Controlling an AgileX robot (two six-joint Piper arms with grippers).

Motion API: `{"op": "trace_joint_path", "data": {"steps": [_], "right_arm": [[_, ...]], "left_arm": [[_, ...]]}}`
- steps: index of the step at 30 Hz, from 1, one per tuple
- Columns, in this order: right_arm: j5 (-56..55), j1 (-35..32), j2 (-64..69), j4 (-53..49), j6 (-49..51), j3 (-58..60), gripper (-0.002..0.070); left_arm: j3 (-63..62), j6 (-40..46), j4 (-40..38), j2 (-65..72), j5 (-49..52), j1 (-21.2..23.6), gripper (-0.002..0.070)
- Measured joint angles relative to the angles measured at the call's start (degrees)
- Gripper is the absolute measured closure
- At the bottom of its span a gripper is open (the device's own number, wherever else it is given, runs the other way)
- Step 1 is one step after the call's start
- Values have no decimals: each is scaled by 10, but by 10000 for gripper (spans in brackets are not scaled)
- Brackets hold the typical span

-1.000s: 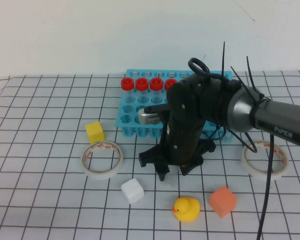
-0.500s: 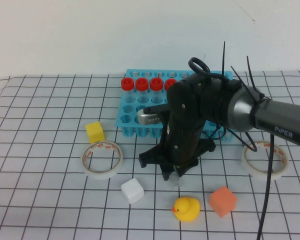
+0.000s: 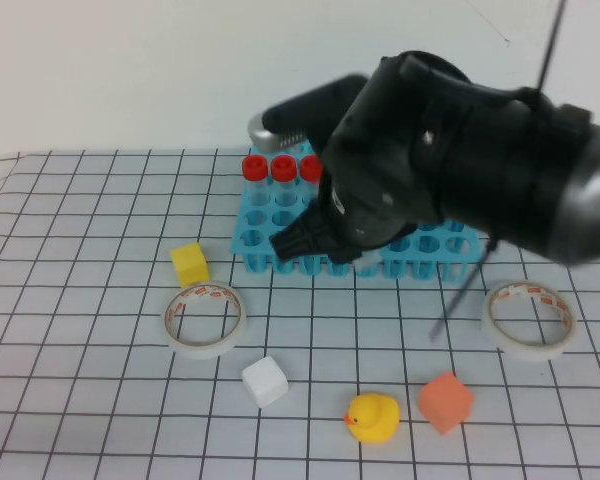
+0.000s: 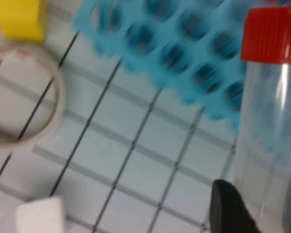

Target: Place the test tubes

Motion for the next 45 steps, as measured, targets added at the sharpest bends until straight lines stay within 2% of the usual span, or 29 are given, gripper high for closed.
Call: {"op": "trace_joint_path", "data": {"steps": [5,8,12,18,22,30,35,39,45], "right_arm": [[6,83,-67,-203,168,74,444],[4,134,-95,-287,266,144,444],[-17,181,-117,-334,350,219,444],[-83,237,-138,-379,400,303,444],[-129,279,-165,-445,465,356,444],[-184,333,-244,-646,704,470,444],[-185,334,-260,-694,800,513,444],[-175,334,-260,-701,814,517,444],[-85,334,-243,-702,826,517,444]], "left_arm": [[3,1,0,0,0,0,676],[4,1,0,0,1,0,676],[4,1,0,0,5,0,676],[4,1,0,0,6,0,676],[4,1,-1,0,6,0,676],[4,1,-13,0,-8,0,676],[4,83,-81,0,-52,0,676],[4,166,-178,0,-90,0,676],[4,285,-337,0,-107,0,676]]}}
